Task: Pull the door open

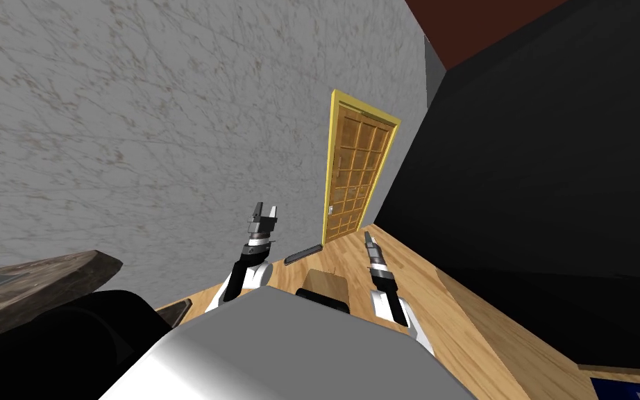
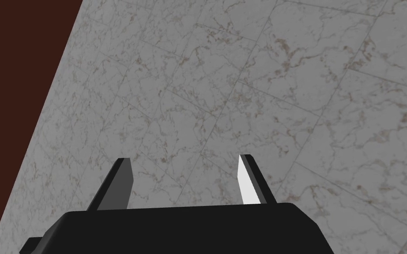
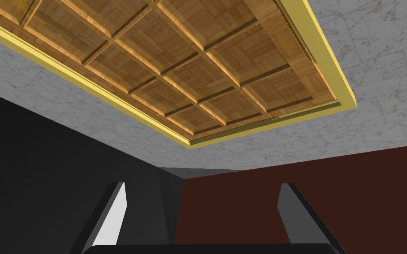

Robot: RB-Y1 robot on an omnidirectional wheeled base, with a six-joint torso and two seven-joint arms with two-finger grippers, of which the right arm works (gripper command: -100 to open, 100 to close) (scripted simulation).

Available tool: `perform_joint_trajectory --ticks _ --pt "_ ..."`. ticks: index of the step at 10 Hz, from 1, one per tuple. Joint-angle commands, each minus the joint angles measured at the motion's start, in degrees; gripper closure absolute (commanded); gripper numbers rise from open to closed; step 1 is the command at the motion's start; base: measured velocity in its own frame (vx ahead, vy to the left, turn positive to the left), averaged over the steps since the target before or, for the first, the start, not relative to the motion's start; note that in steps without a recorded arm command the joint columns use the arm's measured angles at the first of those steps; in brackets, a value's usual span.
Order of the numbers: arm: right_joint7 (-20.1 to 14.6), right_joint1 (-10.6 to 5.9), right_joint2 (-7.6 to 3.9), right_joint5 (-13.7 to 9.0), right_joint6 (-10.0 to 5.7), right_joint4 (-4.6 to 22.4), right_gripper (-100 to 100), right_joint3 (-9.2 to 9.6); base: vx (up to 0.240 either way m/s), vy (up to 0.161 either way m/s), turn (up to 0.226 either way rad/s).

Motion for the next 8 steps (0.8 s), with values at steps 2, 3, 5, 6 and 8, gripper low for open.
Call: perform_joint_trajectory --ticks 2,3,5,6,8 --pt "3.04 -1.14 -0.33 0.93 -1.21 3.46 -100 0.37 0.07 -0.052 0.044" --pt "4.2 -1.65 -0.35 1.3 -1.65 4.86 -100 0.52 0.078 -0.061 0.055" --pt "6.54 -2.67 -0.41 2.04 -2.53 7.65 -100 0.82 0.09 -0.044 0.041" --pt "7.7 -3.18 -0.44 2.41 -2.97 9.05 -100 0.97 0.078 -0.05 0.05" --pt "10.04 -4.21 -0.48 3.15 -3.85 11.85 -100 1.27 0.08 -0.049 0.041"
